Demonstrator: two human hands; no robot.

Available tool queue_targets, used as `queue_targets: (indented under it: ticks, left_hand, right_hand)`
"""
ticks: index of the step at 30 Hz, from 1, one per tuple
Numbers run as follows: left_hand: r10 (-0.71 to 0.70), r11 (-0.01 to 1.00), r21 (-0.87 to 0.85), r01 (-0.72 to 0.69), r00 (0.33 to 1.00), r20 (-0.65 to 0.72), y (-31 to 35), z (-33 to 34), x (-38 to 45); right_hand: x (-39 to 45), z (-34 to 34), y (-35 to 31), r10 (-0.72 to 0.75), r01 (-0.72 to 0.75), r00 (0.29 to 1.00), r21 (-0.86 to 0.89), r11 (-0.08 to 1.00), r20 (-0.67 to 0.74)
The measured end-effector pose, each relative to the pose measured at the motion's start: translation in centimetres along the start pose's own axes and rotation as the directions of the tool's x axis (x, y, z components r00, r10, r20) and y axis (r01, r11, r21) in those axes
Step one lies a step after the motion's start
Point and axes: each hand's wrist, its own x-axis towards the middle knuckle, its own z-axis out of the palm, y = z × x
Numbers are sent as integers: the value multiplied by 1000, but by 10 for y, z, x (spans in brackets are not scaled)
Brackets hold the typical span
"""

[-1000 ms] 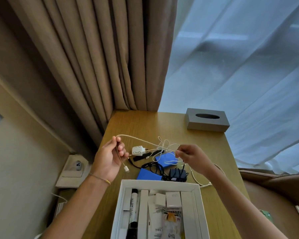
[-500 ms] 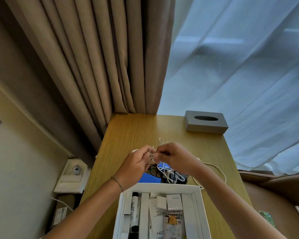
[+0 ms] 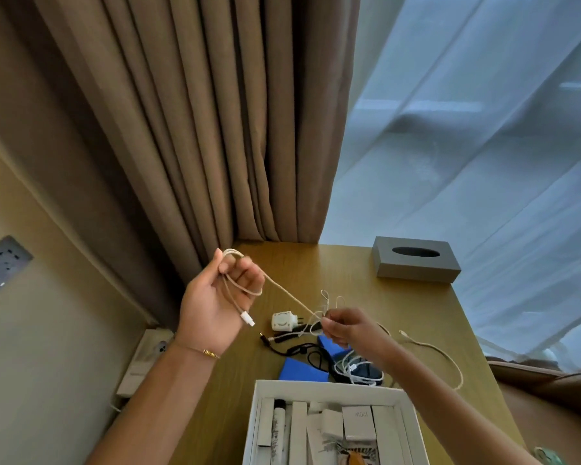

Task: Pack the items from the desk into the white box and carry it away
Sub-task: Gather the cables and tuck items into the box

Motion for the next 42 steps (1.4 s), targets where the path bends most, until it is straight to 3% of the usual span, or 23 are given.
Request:
queue_targets:
  ticks: [2, 4, 6, 8, 10, 11, 13, 17, 20, 22, 23, 25, 26, 28, 29, 31, 33, 35, 37, 40, 42]
  left_hand:
    - [72, 994, 84, -67, 996, -56, 0, -5, 9]
    - [155, 925, 362, -116, 985, -78, -9, -11, 16]
    - [232, 659, 742, -124, 972, -45, -22, -20, 16]
    - [195, 376, 919, -116, 980, 44, -35, -30, 12]
    - [62, 239, 967, -93, 995, 81, -46, -39, 4]
    - [-24, 217, 974, -65, 997, 72, -50, -42, -2]
    - [-201, 288, 957, 27, 979, 33, -53, -44, -14]
    - [-422, 605, 769, 206, 902, 90, -47, -33, -35]
    - [-365, 865, 426, 264, 915, 174, -42, -15, -36]
    - [-236, 956, 208, 205, 962, 140, -39, -8, -31]
    - [-181, 969, 192, 157, 977, 112, -36, -6, -27]
    - [-66, 914, 405, 35, 996, 61, -33, -5, -20]
    - [9, 798, 602, -24, 1000, 28, -34, -9, -18]
    - [95, 452, 890, -64, 995, 24, -40, -21, -17]
    - [72, 339, 939, -58, 997, 36, -43, -26, -18]
    - [-42, 216, 976, -26, 998, 36, -48, -36, -24]
    - [-198, 215, 976, 29, 980, 14, -51, -41, -33]
    - [-368, 353, 928, 122, 930, 18, -50, -44, -41]
    - [-468, 554, 800, 232, 881, 69, -46, -43, -46]
    - [-444, 819, 465, 337, 885, 140, -36, -32, -47]
    - [-368, 911, 248, 328, 920, 135, -33, -26, -45]
  right_hand:
    - [-3, 18, -2, 22, -15, 999, -144, 989, 43]
    - [-7, 33, -13, -9, 48, 993, -341, 939, 114]
    - [-14, 43, -26, -47, 120, 982, -417, 901, 182]
    - [-21, 44, -44, -85, 159, 978, -412, 897, 192]
    - [-25, 36, -61, -133, 180, 979, -352, 918, 155]
    - [-25, 30, -68, -158, 191, 979, -314, 930, 127]
    - [-24, 18, -76, -188, 197, 980, -263, 945, 61]
    - [-13, 6, -68, -221, 200, 971, -199, 959, -90]
    - [-8, 21, -50, -174, 156, 974, -127, 980, -145]
    - [-11, 41, -33, -106, 92, 987, -123, 988, -119]
    - [-14, 54, -25, -79, 66, 993, -153, 986, -82]
    - [-26, 76, -16, -67, 69, 998, -284, 956, 18]
    - [-32, 83, -17, -79, 98, 995, -365, 926, 67]
    - [-42, 88, -26, -122, 179, 981, -465, 867, 150]
    - [-45, 85, -33, -145, 212, 974, -466, 859, 176]
    - [-47, 72, -49, -194, 246, 967, -403, 882, 166]
    - [-42, 53, -62, -219, 235, 972, -310, 921, 88]
    - [-34, 33, -67, -218, 208, 976, -245, 947, -12]
    - [-27, 23, -64, -225, 203, 969, -196, 959, -97]
    - [-23, 36, -45, -180, 153, 972, -167, 974, -155]
    - [-27, 58, -28, -124, 101, 979, -144, 984, -161]
